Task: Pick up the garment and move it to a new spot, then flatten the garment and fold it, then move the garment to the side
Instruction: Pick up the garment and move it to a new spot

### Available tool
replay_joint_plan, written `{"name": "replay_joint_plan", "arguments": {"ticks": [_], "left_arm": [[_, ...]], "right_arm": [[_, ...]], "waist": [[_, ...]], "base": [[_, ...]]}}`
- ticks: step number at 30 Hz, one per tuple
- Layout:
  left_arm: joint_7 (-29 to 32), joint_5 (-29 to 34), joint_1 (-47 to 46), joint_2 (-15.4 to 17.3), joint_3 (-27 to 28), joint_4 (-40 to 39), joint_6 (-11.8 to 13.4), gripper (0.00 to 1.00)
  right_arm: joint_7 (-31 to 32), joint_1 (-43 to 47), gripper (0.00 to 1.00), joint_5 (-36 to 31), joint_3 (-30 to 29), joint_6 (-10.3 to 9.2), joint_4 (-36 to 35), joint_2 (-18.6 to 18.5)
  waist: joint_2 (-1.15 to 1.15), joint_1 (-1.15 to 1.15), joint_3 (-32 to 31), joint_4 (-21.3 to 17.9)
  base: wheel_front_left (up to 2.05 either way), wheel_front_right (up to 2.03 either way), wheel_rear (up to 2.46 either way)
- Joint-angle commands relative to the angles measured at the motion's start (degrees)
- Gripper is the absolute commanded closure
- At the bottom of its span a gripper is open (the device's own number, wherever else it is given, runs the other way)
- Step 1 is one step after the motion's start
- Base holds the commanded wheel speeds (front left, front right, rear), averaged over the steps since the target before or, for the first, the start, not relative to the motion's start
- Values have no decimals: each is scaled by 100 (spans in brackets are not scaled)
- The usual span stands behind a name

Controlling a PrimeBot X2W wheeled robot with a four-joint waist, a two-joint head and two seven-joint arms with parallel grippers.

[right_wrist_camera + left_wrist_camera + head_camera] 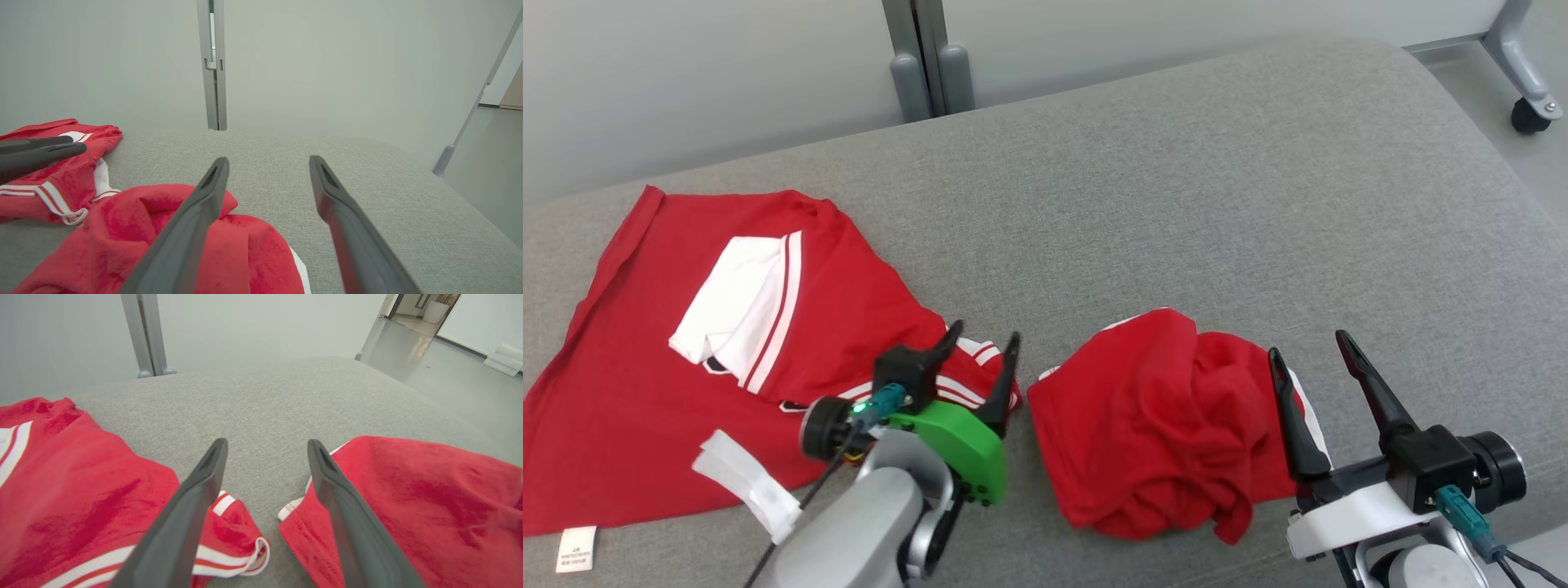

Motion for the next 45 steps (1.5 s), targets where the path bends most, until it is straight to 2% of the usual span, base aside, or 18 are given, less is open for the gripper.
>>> {"name": "replay_joint_plan", "arguments": {"ticks": [1, 6, 11, 14, 15, 16, 20, 24, 26, 29, 34, 38, 42, 45], "left_arm": [[157, 40, -97, 150, 47, 98, 153, 0], [739, -64, -374, 313, 129, 460, 367, 0], [1416, 41, -627, 323, -113, 995, 389, 0], [1583, 148, -698, 390, -244, 1266, 438, 0], [1614, 170, -688, 398, -278, 1354, 406, 53], [1610, 172, -681, 406, -297, 1390, 347, 100], [1413, 97, -683, 453, -240, 1468, 218, 100], [858, -151, -823, 664, 245, 1222, 327, 100], [696, -273, -870, 941, 522, 1056, 385, 100], [621, -363, -962, 1590, 904, 769, 492, 100], [860, -456, -1020, 2894, 1430, 516, 722, 100], [1076, -647, -959, 3652, 1769, 701, 769, 100], [1289, -810, -808, 4111, 1963, 1164, 772, 100], [1296, -916, -797, 4109, 2002, 1324, 618, 100]], "right_arm": [[-18, 38, 0, -21, 19, -8, -20, -2], [-18, -76, 0, 19, 88, -8, -10, -2], [-18, -146, 0, 32, 124, -8, 21, -3], [-18, -161, 0, 48, 95, -8, 17, -2], [-18, -144, 0, 49, 78, -8, 14, -2], [-18, -126, 0, 52, 64, -8, 10, -2], [-18, -43, 0, 66, -2, -8, -6, -2], [-18, -6, 0, 73, -46, -8, -11, -1], [-18, 25, 0, 46, -86, -8, -23, -3], [-18, 59, 0, -15, -108, -8, -37, 0], [-18, 41, 0, -33, -93, -8, -38, -2], [-18, -81, 0, -73, -25, -8, -8, -4], [-18, -163, 0, -93, -8, -8, -15, -3], [-18, -208, 0, -116, -12, -8, 7, -4]], "waist": [[0, 0, 50, 1], [0, 0, 165, -29], [0, 0, 237, -152], [0, 0, 257, -212], [0, 0, 261, -222], [0, 0, 266, -225], [0, 0, 266, -177], [0, 0, 230, -21], [0, 0, 210, 95], [0, 0, 207, 277], [0, 0, 266, 503], [0, 0, 385, 591], [0, 0, 523, 611], [0, 0, 612, 628]], "base": [[0, 0, 0], [0, 0, 0], [0, 0, 0], [0, 0, 0], [0, 0, 0], [0, 0, 0], [0, 0, 0], [0, 0, 0], [0, 0, 0], [0, 0, 0], [0, 0, 0], [0, 0, 0], [0, 0, 0], [0, 0, 0]]}}
